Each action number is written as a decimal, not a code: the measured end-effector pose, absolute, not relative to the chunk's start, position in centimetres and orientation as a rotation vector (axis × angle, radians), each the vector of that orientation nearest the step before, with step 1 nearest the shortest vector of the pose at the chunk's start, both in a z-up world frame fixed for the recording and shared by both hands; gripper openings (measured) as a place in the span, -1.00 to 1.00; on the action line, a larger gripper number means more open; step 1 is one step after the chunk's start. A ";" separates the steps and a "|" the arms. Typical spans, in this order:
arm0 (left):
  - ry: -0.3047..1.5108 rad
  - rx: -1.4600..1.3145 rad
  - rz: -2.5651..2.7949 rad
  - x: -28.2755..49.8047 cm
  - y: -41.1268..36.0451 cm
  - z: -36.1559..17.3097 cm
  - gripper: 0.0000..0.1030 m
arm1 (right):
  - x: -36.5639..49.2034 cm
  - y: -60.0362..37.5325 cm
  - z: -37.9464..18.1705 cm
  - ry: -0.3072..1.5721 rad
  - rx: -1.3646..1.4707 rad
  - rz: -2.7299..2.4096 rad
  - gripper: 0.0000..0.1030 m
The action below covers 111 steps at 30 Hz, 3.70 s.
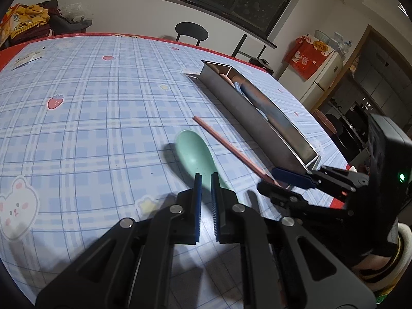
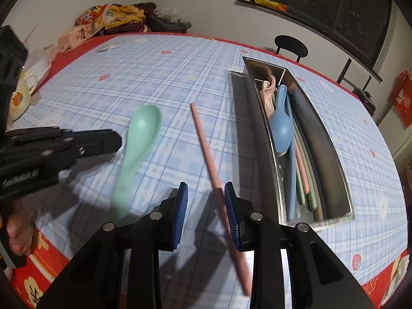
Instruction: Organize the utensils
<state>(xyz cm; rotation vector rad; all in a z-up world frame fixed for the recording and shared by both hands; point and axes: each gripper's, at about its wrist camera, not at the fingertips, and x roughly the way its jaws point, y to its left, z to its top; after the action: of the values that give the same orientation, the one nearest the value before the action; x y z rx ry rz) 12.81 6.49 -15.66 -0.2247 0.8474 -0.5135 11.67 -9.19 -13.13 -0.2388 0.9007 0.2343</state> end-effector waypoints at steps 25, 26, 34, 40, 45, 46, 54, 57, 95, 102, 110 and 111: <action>0.942 -0.233 -0.550 13.3 5.9 -16.2 -0.70 | 9.4 -9.7 -13.5 0.949 -0.176 0.339 -0.86; 0.946 -0.233 -0.552 13.3 5.7 -16.1 -0.67 | 9.2 -9.8 -13.6 0.942 -0.175 0.343 -0.86; 0.978 -0.340 -0.582 13.7 4.6 -16.3 -0.58 | 8.8 -10.2 -13.6 0.904 -0.183 0.373 -0.86; 1.020 -0.367 -0.588 14.1 3.3 -17.2 -0.57 | 8.7 -10.7 -13.7 0.897 -0.153 0.400 -0.86; 1.020 -0.353 -0.571 13.8 2.9 -17.3 -0.59 | 8.8 -11.1 -13.7 0.898 -0.126 0.416 -0.86; 1.018 -0.346 -0.566 13.7 2.8 -17.2 -0.57 | 8.8 -11.1 -13.7 0.898 -0.123 0.418 -0.86; 0.955 -0.320 -0.523 12.8 3.7 -16.5 -0.79 | 8.7 -11.1 -13.8 0.899 -0.117 0.420 -0.84; 0.920 -0.315 -0.513 12.3 4.6 -16.0 -0.79 | 8.6 -10.8 -13.7 0.897 -0.134 0.410 -0.83; 0.732 -0.402 -0.439 10.3 7.0 -12.3 -0.79 | 8.1 -17.6 -9.5 0.670 0.159 0.455 -0.88; 0.734 -0.407 -0.457 14.5 2.3 -9.5 -0.79 | 13.8 -22.0 -7.4 0.613 0.184 0.400 -0.88; 0.774 -0.425 -0.398 20.9 -4.2 -9.4 -0.79 | 20.1 -24.6 -9.2 0.656 0.280 0.379 -0.88; 0.789 -0.427 -0.397 21.6 -4.9 -9.7 -0.79 | 20.3 -24.8 -9.7 0.660 0.287 0.387 -0.88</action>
<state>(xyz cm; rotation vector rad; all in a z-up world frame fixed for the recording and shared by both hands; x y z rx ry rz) 21.55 -4.93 -9.69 -0.4273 0.7889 -0.3967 20.32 -24.76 -9.73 0.2873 0.6604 0.3873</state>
